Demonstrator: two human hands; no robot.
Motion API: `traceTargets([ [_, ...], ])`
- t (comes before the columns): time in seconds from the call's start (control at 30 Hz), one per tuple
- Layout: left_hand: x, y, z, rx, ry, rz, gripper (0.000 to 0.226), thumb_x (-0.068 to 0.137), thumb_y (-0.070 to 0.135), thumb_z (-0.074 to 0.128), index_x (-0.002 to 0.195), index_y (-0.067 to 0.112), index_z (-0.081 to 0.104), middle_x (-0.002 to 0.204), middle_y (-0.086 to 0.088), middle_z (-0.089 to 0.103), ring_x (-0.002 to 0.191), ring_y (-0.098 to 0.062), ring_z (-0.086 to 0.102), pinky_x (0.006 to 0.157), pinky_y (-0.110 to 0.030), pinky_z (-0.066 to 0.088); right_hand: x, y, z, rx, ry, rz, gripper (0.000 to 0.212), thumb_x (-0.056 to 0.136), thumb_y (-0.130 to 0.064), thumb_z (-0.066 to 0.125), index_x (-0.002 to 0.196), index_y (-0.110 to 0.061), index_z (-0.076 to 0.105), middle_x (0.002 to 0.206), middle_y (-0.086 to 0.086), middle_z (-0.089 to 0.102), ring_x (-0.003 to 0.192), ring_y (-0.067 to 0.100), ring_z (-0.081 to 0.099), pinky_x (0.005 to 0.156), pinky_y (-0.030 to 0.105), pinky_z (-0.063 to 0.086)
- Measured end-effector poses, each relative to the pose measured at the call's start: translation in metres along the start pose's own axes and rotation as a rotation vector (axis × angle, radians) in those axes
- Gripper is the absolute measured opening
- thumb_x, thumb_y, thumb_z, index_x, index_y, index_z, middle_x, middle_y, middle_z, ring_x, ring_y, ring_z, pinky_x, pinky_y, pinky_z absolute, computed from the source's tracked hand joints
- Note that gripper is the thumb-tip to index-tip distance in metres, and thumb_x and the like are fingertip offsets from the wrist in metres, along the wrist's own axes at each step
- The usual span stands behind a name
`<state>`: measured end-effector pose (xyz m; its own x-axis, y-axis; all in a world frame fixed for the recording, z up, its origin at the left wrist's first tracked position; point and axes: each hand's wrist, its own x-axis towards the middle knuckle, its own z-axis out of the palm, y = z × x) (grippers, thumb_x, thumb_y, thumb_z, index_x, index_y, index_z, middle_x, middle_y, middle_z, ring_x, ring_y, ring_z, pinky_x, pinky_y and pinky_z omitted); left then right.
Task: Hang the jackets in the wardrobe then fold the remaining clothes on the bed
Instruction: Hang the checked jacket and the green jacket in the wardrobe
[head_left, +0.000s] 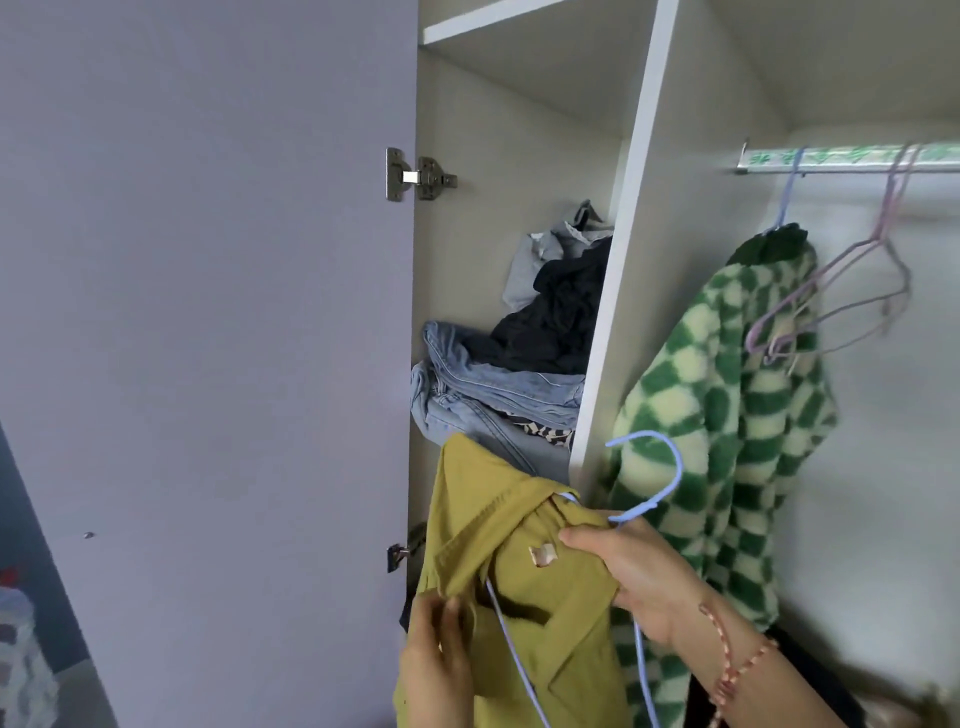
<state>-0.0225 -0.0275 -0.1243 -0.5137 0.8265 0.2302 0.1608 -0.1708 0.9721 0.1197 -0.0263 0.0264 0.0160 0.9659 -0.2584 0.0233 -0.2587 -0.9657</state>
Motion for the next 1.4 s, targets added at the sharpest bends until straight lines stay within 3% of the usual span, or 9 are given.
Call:
traceTargets([
  [0.1,0.002,-0.003,-0.005,-0.071,-0.060,-0.054,0.020,0.089,0.007,0.058,0.074,0.019,0.055,0.067,-0.001,0.064,0.065,-0.014,0.058,0.060,-0.011,0.041,-0.001,0.001,-0.006,-0.078,0.079,-0.032,0.011,0.085,0.001,0.060,0.082,-0.009,0.064,0.070,0.007,0.065,0.056,0.015,0.059,0.047,0.018,0.046],
  [0.27,-0.008,-0.002,-0.001,-0.126,-0.276,-0.189,0.015,0.081,-0.001,0.066,0.070,0.008,0.064,0.057,0.001,0.068,0.051,0.001,0.057,0.055,-0.011,0.046,-0.009,-0.001,-0.004,-0.087,0.066,-0.032,0.007,0.087,-0.003,0.059,0.088,-0.008,0.065,0.078,0.010,0.067,0.065,0.020,0.062,0.057,0.025,0.048],
  [0.43,-0.018,0.016,0.022,-0.087,-0.309,-0.130,0.018,0.078,0.001,0.069,0.068,0.011,0.060,0.059,-0.001,0.064,0.055,-0.002,0.058,0.060,-0.017,0.047,-0.013,-0.010,0.006,-0.092,0.036,-0.024,0.008,0.088,-0.006,0.058,0.085,-0.009,0.064,0.078,0.009,0.065,0.066,0.020,0.061,0.061,0.027,0.048],
  [0.6,-0.012,0.012,0.027,0.111,-0.277,-0.007,0.036,0.084,0.008,0.066,0.062,0.034,0.052,0.059,0.009,0.058,0.071,0.007,0.058,0.059,-0.005,0.042,-0.013,-0.014,0.004,-0.095,0.046,-0.005,0.011,0.087,-0.008,0.060,0.098,-0.007,0.063,0.086,0.010,0.068,0.073,0.021,0.063,0.065,0.028,0.049],
  [0.83,-0.005,0.005,0.034,0.135,-0.361,-0.035,0.026,0.086,0.013,0.065,0.060,0.013,0.060,0.055,0.003,0.060,0.051,-0.008,0.047,0.052,-0.015,0.036,-0.018,-0.012,-0.002,-0.115,0.070,-0.002,0.009,0.087,-0.010,0.062,0.096,-0.010,0.063,0.078,0.005,0.068,0.065,0.015,0.063,0.049,0.019,0.046],
  [0.93,0.002,0.006,0.032,0.170,-0.253,0.043,0.047,0.081,0.002,0.064,0.047,0.021,0.039,0.044,0.012,0.050,0.051,-0.004,0.047,0.045,-0.012,0.032,-0.019,-0.012,-0.006,-0.126,0.066,-0.017,0.009,0.088,-0.008,0.060,0.082,-0.013,0.063,0.068,0.001,0.067,0.060,0.013,0.062,0.053,0.020,0.047],
  [1.07,0.020,0.006,0.025,0.318,-0.180,0.089,0.053,0.083,0.001,0.058,0.049,0.022,0.023,0.040,0.004,0.024,0.041,-0.010,0.021,0.043,-0.019,0.014,-0.018,-0.008,-0.008,-0.124,0.051,-0.011,0.007,0.088,-0.008,0.060,0.087,-0.012,0.067,0.076,0.003,0.071,0.066,0.016,0.065,0.060,0.025,0.051],
  [1.23,0.027,0.005,0.017,0.444,-0.199,0.241,0.039,0.073,-0.003,0.070,0.053,0.016,0.042,0.048,0.012,0.027,0.043,-0.018,0.035,0.041,-0.016,0.018,-0.018,-0.007,-0.009,-0.117,0.064,-0.028,0.008,0.087,-0.009,0.061,0.093,-0.012,0.067,0.080,0.004,0.072,0.070,0.017,0.066,0.059,0.026,0.051],
  [1.4,0.006,0.015,0.010,0.256,-0.256,0.346,0.037,0.069,0.016,0.064,0.055,0.035,0.036,0.048,0.016,0.036,0.048,-0.001,0.043,0.044,-0.008,0.028,-0.017,-0.003,-0.010,-0.151,0.126,-0.084,0.011,0.086,-0.009,0.061,0.092,0.000,0.065,0.079,0.011,0.069,0.068,0.019,0.063,0.061,0.026,0.050],
])
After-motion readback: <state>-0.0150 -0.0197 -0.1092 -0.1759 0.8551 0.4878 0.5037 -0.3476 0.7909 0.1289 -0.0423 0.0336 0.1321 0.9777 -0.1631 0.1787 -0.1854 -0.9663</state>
